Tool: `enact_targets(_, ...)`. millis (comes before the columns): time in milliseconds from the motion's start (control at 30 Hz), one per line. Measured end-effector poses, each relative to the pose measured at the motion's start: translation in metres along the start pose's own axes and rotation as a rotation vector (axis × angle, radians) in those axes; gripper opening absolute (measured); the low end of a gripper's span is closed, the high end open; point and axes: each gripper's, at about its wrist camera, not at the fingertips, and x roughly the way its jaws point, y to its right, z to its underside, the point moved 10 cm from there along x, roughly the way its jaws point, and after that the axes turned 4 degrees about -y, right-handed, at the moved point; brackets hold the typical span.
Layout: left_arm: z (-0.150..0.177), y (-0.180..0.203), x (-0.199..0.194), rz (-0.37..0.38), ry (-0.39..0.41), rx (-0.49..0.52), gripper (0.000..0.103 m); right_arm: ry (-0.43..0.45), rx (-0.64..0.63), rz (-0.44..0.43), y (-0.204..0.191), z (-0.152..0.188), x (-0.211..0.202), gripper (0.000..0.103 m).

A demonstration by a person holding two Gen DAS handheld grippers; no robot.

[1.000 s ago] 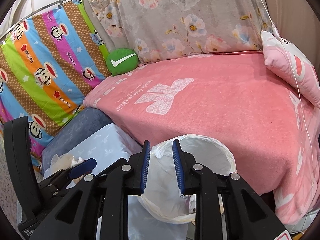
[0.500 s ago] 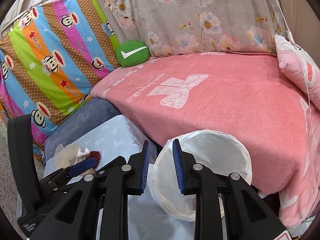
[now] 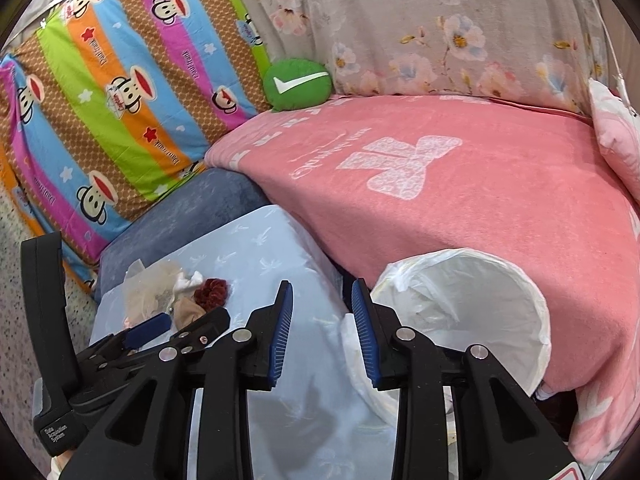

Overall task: Collect trash
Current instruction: 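Move both grippers back over the remaining cloth items on the sheet, then grasp the pink satin cloth with the left gripper while the right gripper grasps the beige tulle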

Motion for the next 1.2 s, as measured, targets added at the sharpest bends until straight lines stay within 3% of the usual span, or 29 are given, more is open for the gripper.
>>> enact_targets(667,0.031,-0.195,-0.005,-0.252,-0.019,-0.191,0.088,-0.166,-0.198,-0.102,-0.154,0.051,0.087,0.043)
enact_targets(933,0.033,-0.254,0.011,-0.278,-0.032,-0.209,0.087,-0.228,-0.215,-0.168,-0.211,0.065,0.128,0.043)
enact_targets(1033,0.034,-0.265,0.018,-0.263,-0.044,-0.210,0.081,-0.251,-0.214,-0.185,-0.228,0.069,0.143,0.043)
enact_targets(1200,0.036,-0.276,0.032,-0.222,-0.073,-0.214,0.062,-0.291,-0.211,-0.203,-0.250,0.072,0.168,0.043)
